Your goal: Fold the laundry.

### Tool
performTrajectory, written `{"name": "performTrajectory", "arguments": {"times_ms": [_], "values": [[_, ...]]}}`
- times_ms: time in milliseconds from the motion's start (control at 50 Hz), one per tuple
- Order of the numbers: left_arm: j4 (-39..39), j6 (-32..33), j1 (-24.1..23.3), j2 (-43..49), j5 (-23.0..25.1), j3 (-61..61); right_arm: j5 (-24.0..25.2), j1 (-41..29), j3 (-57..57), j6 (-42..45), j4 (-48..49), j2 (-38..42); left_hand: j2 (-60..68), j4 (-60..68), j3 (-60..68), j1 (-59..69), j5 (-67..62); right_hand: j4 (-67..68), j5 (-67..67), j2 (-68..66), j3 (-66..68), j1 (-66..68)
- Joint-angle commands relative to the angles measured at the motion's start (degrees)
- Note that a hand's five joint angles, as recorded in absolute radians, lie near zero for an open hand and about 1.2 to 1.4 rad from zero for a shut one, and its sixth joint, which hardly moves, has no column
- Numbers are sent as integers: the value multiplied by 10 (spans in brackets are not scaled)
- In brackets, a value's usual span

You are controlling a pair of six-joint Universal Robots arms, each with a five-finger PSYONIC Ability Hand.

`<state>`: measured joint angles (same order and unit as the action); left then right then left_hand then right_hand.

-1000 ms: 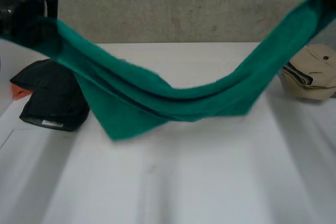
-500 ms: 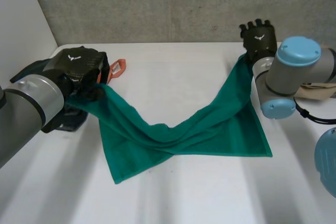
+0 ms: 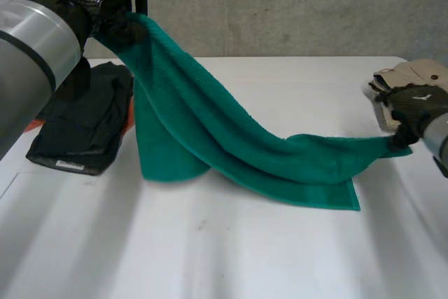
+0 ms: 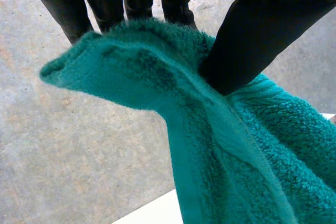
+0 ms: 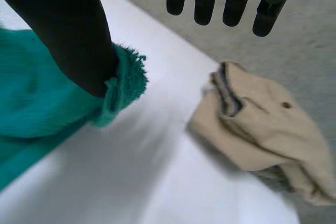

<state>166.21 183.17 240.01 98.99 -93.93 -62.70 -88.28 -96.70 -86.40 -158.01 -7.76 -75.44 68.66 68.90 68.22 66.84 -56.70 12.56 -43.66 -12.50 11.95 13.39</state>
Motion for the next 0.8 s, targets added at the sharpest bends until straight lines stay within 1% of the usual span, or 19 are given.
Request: {"name": "performTrajectory", "arguments": {"times_ms": [20, 40, 80, 140, 160, 220, 300, 340, 360, 380, 400, 420, 460, 500, 560, 620, 680, 760, 800], "values": [[-15, 1, -4, 11, -11, 10, 35, 52, 26, -15, 158, 9, 113, 111, 118, 132, -133, 577, -166, -577, 583, 568], [-17, 1, -3, 10, -11, 8, 42, 50, 34, -19, 174, 18, 113, 111, 118, 132, -133, 673, -262, -674, 680, 665], [-19, 1, -1, 9, -11, 3, 63, 42, 62, -26, 217, 52, 113, 111, 118, 132, -133, 674, -263, -675, 681, 666], [-19, 1, 3, 8, -12, -7, 74, 32, 97, -33, 249, 93, 113, 111, 118, 132, -133, 674, -263, -675, 681, 666], [-17, 1, 7, 9, -12, -14, 77, 23, 118, -36, 259, 117, 113, 111, 118, 132, -133, 674, -263, -675, 681, 666], [-16, 1, 14, 6, -12, -26, 75, 8, 158, -48, 271, 150, 113, 111, 118, 132, -133, 674, -263, -675, 681, 666], [-14, 1, 25, 5, -7, -38, 76, -19, 233, -91, 293, 215, 113, 111, 118, 132, -133, 674, -263, -675, 681, 666], [-17, -1, 28, 7, -5, -44, 73, -39, 286, -123, 303, 273, 113, 111, 118, 132, -133, 380, 31, -380, 386, 371], [-17, -2, 29, 7, -5, -47, 72, -45, 306, -129, 303, 294, 113, 111, 118, 132, -133, 243, 168, -244, 249, 235], [-18, -2, 30, 7, -5, -50, 70, -49, 325, -130, 301, 316, 113, 111, 118, 132, -133, 142, 269, -143, 148, 134], [-17, -2, 32, 5, -5, -56, 59, -55, 364, -122, 285, 358, 113, 111, 118, 132, -133, -2, 413, 2, 4, -11], [-17, -2, 33, 4, -4, -59, 51, -60, 387, -117, 272, 378, 113, 111, 118, 132, -133, -26, 437, 25, -19, -34], [-14, -2, 34, 4, -4, -66, 29, -61, 430, -98, 232, 414, 113, 111, 118, 132, -133, -26, 437, 25, -19, -34], [-14, 0, 34, 4, -2, -73, -6, -63, 500, -67, 174, 455, 113, 111, 118, 132, -133, -26, 437, 25, -19, -34], [-12, 1, 39, 3, 3, -78, -43, -58, 572, -48, 105, 482, 113, 111, 118, 132, -133, -26, 437, 25, -19, -34], [-11, 1, 42, 4, 9, -77, -51, -59, 594, -62, 75, 483, 113, 111, 118, 132, -133, -26, 437, 25, -19, -34], [-10, 1, 45, 4, 11, -73, -48, -59, 585, -72, 75, 469, 113, 111, 118, 132, -133, -26, 437, 25, -19, -34], [-10, 0, 51, 5, 14, -68, -45, -55, 541, -79, 77, 416, 113, 111, 118, 132, -133, -26, 437, 25, -19, -34], [-9, -1, 53, 5, 14, -64, -44, -50, 499, -78, 86, 369, 113, 111, 118, 132, -133, -26, 437, 25, -19, -34]]}}
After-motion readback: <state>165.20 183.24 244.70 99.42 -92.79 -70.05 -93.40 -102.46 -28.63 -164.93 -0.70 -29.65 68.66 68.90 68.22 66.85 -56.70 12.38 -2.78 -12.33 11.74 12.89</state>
